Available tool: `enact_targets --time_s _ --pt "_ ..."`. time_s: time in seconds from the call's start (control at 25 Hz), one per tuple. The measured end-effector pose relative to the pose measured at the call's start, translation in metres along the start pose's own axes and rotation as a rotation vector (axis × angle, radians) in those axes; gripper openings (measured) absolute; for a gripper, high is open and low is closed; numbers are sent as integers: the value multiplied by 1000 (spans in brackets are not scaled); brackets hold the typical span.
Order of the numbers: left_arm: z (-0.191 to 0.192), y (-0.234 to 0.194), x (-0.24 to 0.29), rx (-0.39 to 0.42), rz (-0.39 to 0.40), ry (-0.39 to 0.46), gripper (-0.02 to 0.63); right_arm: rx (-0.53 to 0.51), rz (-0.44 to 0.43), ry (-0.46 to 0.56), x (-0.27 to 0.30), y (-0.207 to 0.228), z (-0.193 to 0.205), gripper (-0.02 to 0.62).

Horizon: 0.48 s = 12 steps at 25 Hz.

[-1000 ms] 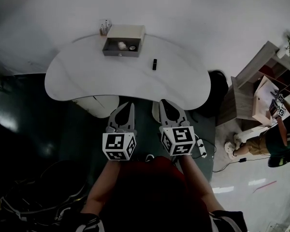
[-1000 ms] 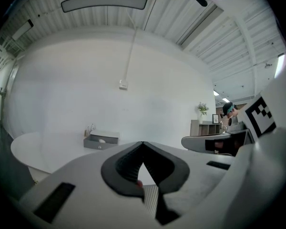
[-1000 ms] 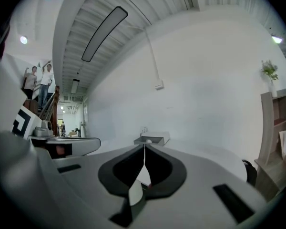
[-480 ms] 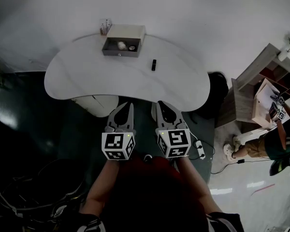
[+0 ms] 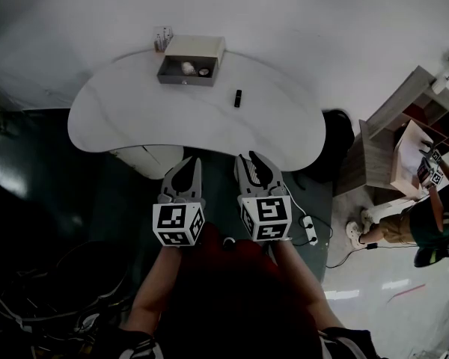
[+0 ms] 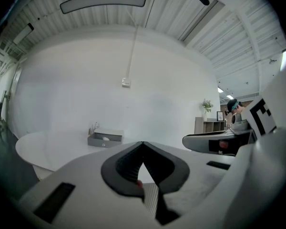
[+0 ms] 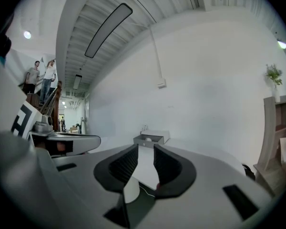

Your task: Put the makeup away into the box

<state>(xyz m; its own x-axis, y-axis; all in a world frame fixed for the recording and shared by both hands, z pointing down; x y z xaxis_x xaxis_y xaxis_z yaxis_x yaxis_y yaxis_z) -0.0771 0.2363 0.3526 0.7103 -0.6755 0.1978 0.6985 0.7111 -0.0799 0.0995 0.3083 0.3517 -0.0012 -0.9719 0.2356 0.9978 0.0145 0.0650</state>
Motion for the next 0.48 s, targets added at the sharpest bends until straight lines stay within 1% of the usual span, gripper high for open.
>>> enact_targets --time_s 0.04,0.12,0.32,0.48 --pt "1 0 -1 0 -3 -2 21 1 -7 -4 0 0 2 101" --pt "1 -2 0 1 -6 -6 21 5 -20 -15 4 -1 3 121" --pt "-1 -17 13 4 -7 -21 21 17 -23 -46 24 -2 1 144" --pt "3 -31 31 -7 2 -33 21 25 -4 -67 43 2 4 153"
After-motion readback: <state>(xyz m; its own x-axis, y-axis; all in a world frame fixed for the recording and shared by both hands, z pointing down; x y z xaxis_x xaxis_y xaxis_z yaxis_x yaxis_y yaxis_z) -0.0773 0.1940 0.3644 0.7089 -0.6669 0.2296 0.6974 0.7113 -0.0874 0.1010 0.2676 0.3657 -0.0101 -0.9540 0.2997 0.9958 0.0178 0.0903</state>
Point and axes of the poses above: the fingertips, and each gripper's own axes: x forward along the fingers, y to its right, z out of its underside, the point moved 10 cm from there along -x, backward along the fingers, and after that the axes turned 3 degrees about -y, right-handed, at the moved point
